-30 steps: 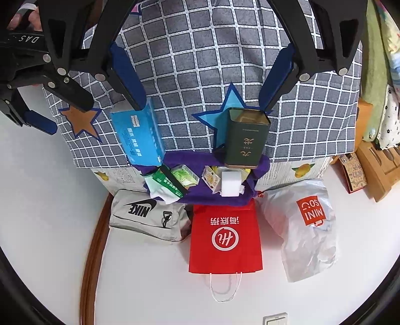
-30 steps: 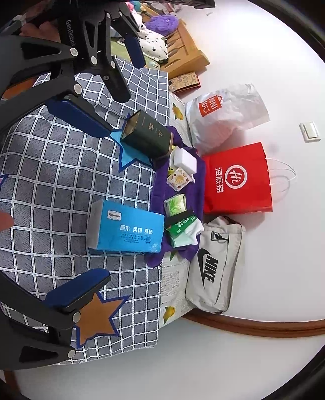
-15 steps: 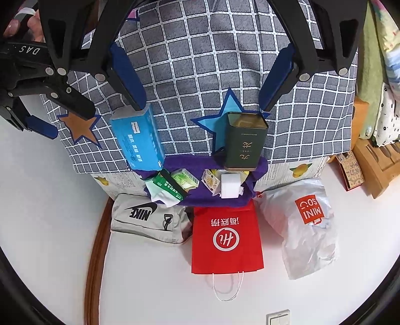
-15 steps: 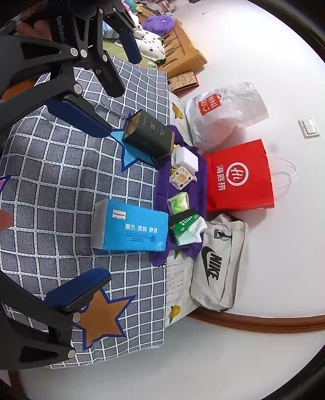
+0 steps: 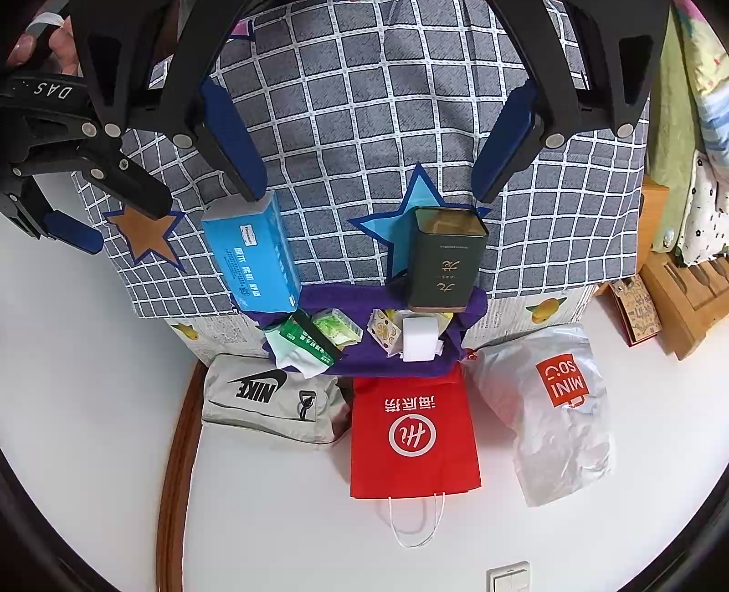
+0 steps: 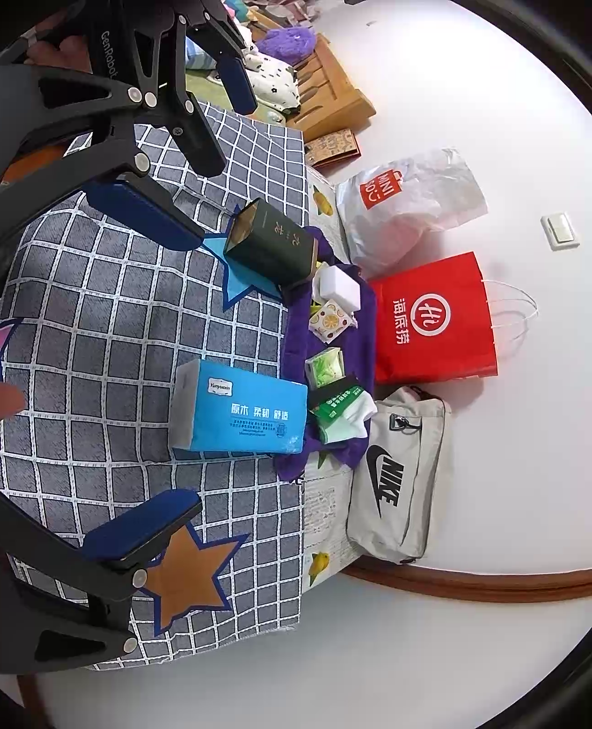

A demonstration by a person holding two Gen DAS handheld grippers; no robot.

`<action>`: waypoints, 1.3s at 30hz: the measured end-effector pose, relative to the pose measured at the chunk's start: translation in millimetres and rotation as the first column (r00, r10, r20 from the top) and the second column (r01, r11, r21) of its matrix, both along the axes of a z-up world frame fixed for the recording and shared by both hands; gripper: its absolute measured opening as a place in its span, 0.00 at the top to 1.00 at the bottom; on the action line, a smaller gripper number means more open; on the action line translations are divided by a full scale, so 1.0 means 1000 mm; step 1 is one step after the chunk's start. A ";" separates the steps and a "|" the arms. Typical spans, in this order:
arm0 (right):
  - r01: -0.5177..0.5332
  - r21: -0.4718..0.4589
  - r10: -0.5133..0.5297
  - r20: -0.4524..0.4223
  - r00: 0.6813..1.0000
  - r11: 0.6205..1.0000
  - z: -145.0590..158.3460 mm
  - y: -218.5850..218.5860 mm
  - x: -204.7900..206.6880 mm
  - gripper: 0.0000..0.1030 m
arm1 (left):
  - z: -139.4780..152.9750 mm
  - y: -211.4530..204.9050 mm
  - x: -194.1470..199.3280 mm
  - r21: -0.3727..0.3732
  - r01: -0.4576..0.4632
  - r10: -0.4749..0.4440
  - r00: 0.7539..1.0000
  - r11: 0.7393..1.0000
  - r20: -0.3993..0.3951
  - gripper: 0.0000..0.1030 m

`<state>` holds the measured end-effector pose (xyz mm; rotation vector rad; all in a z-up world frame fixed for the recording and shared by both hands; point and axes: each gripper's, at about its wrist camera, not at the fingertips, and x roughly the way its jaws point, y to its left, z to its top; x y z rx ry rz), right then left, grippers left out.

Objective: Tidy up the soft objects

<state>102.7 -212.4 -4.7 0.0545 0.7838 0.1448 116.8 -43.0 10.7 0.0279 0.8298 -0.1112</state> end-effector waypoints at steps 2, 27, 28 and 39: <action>-0.001 0.001 0.001 0.000 1.000 1.000 0.000 0.000 0.000 0.00 | 0.000 0.000 0.000 0.002 -0.001 0.001 1.000 1.000 0.001 0.12; -0.001 -0.001 0.001 -0.002 1.000 1.000 0.001 0.000 -0.001 0.00 | 0.002 0.002 -0.003 0.005 -0.004 0.004 1.000 1.000 -0.002 0.12; -0.001 -0.001 0.001 -0.003 1.000 1.000 0.001 0.000 -0.001 0.00 | 0.003 0.002 -0.003 0.004 -0.003 0.003 1.000 1.000 -0.001 0.12; -0.001 -0.003 0.001 -0.002 1.000 1.000 0.000 0.000 -0.002 0.00 | 0.003 0.002 -0.003 0.005 -0.004 0.004 1.000 1.000 -0.003 0.12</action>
